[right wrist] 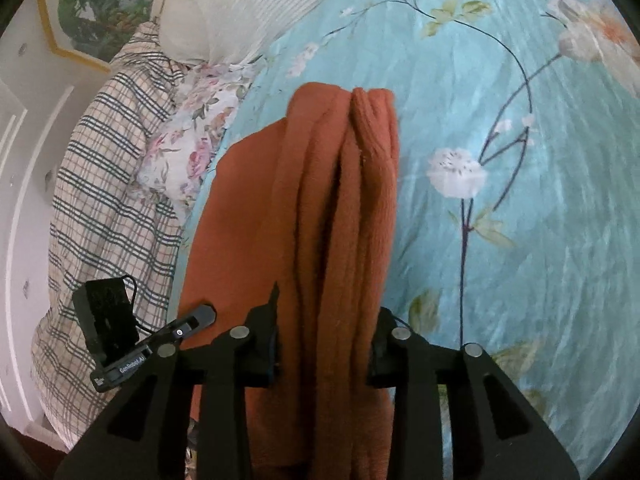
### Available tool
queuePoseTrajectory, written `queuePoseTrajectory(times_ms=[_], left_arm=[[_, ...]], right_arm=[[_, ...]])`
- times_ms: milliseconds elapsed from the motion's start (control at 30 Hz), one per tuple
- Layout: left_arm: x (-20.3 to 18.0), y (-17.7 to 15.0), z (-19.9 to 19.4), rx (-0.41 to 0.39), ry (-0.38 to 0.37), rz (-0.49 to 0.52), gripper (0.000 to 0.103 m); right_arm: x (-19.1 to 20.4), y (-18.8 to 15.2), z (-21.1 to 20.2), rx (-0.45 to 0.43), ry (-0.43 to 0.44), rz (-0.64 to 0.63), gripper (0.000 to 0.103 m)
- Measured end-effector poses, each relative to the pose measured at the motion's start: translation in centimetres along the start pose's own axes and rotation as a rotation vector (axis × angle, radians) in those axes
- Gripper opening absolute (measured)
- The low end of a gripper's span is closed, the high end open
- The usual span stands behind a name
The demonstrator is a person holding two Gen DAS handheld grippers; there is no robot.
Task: Fold small clothes
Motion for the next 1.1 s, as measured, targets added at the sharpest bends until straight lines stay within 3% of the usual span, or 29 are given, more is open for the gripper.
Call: queuePoseTrajectory(times_ms=[33, 133, 267, 367, 433, 600, 633, 733, 867, 933, 1100], left_arm=[[-0.3, 0.1, 0.5, 0.0, 0.018, -0.003, 0.038], [0.1, 0.2, 0.9, 0.006, 0.064, -0.017, 0.061], [1.1, 0.1, 0.1, -0.001, 0.049, -0.047, 0.061], [1.6, -0.6, -1.7, -0.041, 0.083, -0.045, 0.059], [1.1, -0.7, -3.0, -0.081, 0.102, -0.027, 0.057], [-1.6, -0.9, -4.5, -0.122, 0.034, 0.07, 0.056], [-2.0, -0.9, -4.4, -0.123, 0.029, 0.091, 0.056], [-2.7, -1.1, -3.8, -0.098, 0.015, 0.132, 0.056], [-3.0, -1.0, -2.7, -0.061, 0.028, 0.15, 0.053], [-3.3, -0.9, -3.0, -0.067, 0.003, 0.159, 0.053], [-4.3, -0.8, -2.4, -0.054, -0.009, 0.187, 0.053]], right_arm=[[0.2, 0.0, 0.0, -0.004, -0.014, 0.005, 0.039], [0.5, -0.3, -1.1, -0.018, -0.065, -0.009, 0.041], [1.7, -0.1, -3.9, -0.097, -0.152, -0.045, 0.045], [2.9, 0.8, -5.7, -0.166, -0.151, -0.075, 0.045], [3.7, 1.8, -5.6, -0.166, -0.127, -0.101, 0.045], [3.9, 3.9, -2.6, -0.112, -0.161, -0.109, 0.045], [3.5, 4.3, -1.7, -0.092, -0.175, -0.099, 0.043], [3.1, 4.8, -0.2, -0.059, -0.179, -0.082, 0.011], [4.6, 3.9, -3.3, -0.185, -0.092, -0.12, 0.01], [4.6, 3.0, -5.2, -0.251, -0.096, -0.124, 0.01], [-0.1, 2.9, -3.1, -0.179, -0.145, -0.02, 0.01]])
Point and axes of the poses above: each gripper's, at about its wrist camera, not at the fingertips, and z roughly the way its jaws point, x to its left, y to its top, the point moved 2 cm from there along z, roughly the way its jaws point, and after that the axes turned 11 degrees about x, right-handed, at the moved point
